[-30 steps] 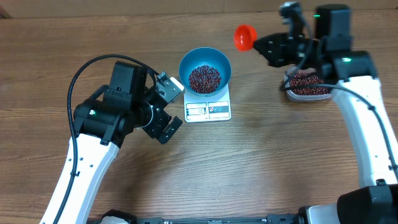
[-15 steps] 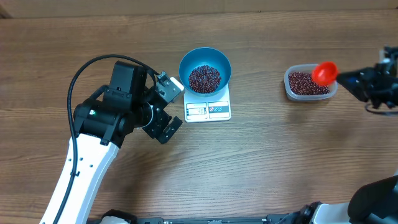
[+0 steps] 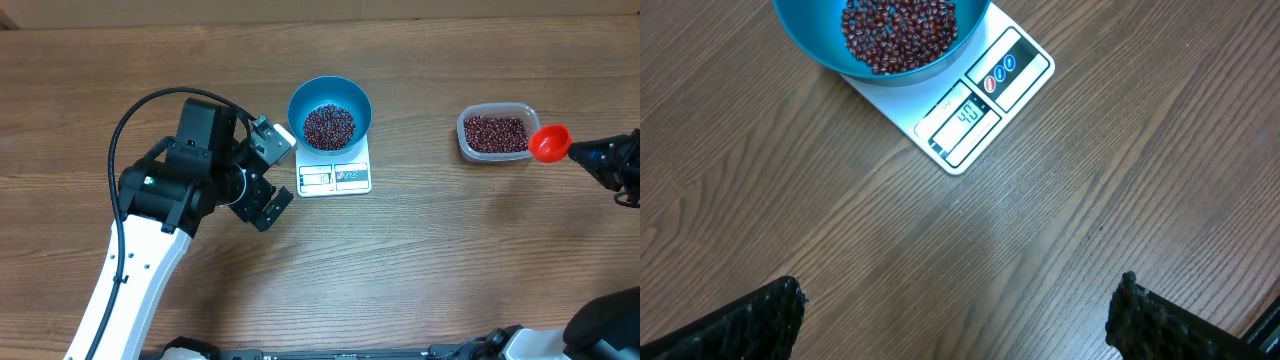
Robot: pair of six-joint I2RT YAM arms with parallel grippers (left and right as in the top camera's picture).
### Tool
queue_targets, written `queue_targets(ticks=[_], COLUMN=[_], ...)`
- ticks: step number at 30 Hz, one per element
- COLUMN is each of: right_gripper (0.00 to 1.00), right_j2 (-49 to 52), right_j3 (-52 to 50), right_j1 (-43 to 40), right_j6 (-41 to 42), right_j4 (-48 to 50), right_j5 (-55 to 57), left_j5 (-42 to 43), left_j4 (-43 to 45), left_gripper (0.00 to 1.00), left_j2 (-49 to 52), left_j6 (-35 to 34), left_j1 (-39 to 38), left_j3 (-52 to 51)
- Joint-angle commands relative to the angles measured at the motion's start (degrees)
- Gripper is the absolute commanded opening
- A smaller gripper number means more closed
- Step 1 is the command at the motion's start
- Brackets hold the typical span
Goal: Scoop item into bowl and weigh 150g on scale
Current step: 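Move the red scoop with the right gripper over the bean tub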
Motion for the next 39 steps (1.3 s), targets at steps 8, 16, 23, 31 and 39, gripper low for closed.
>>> queue_targets(ticks=[8, 16, 23, 31, 39], right_gripper=[0.04, 0.04, 0.04, 0.04, 0.04], right_j2=[-1.42, -1.42, -1.42, -1.42, -1.44], right_j3=[0.68, 0.68, 0.68, 0.68, 0.68], right_j1=[-0.07, 2.25, 7.19, 12.94, 15.69], right_j6=[-0.31, -0.09, 7.45, 16.06, 18.43], right_j4=[1.88, 5.27, 12.15, 15.69, 15.78], right_j5=[1.03, 6.49, 6.45, 24.13, 33.86], left_j5=[0.42, 0.42, 0.42, 0.42, 0.44], left_j4=[0.0, 0.0, 0.0, 0.0, 0.0], left_gripper=[1.0, 1.0, 1.0, 1.0, 1.0], left_j2=[0.33, 0.33, 0.33, 0.33, 0.33], left_j6=[0.68, 0.68, 0.68, 0.68, 0.68], left_j1=[0.24, 0.24, 0.24, 0.24, 0.24], left_j3=[-0.11, -0.11, -0.11, -0.11, -0.11])
